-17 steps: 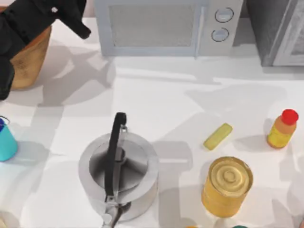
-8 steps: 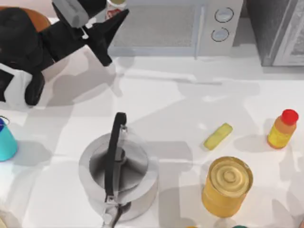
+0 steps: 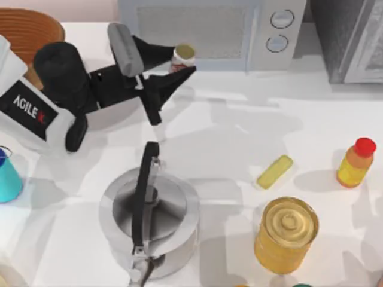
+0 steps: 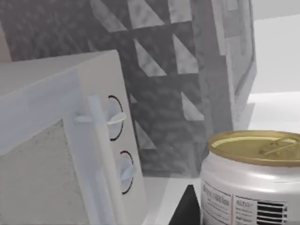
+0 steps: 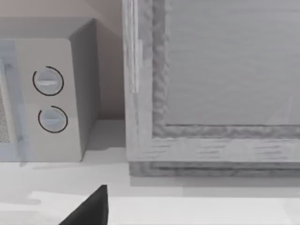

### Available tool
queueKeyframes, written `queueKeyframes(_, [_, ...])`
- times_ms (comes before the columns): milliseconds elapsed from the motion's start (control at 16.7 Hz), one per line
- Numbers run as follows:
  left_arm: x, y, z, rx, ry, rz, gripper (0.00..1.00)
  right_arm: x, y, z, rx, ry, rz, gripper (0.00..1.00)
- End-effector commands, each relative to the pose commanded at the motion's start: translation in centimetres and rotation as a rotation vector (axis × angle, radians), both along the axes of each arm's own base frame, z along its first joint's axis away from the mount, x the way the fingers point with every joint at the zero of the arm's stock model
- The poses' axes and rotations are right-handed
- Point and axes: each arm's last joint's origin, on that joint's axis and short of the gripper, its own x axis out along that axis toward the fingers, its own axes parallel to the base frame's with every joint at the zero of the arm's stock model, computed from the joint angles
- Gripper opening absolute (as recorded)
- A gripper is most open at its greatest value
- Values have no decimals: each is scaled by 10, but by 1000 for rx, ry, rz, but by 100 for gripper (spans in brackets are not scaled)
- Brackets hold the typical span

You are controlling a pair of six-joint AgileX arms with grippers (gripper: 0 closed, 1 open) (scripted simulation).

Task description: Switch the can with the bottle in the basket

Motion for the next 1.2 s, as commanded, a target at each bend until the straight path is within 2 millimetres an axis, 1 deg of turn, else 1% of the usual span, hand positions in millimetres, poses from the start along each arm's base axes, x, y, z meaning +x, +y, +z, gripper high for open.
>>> queueKeyframes(180, [-2,-15,-30,19,50,-117,0,0,0,0,0,0,0,100])
queueKeyframes(420, [-12,-36,-70,47,141,-289,0,0,0,0,0,0,0,100])
queueKeyframes(540, [-16,-42,-83,55,172,-343,0,0,0,0,0,0,0,100])
queueKeyframes(600, [-17,-44,-87,57,182,-359,0,0,0,0,0,0,0,100])
queueKeyframes(1020, [-17,-44,-87,57,182,-359,0,0,0,0,0,0,0,100])
queueKeyframes(1200, [-17,-44,-87,57,182,-359,23,0,0,0,0,0,0,100])
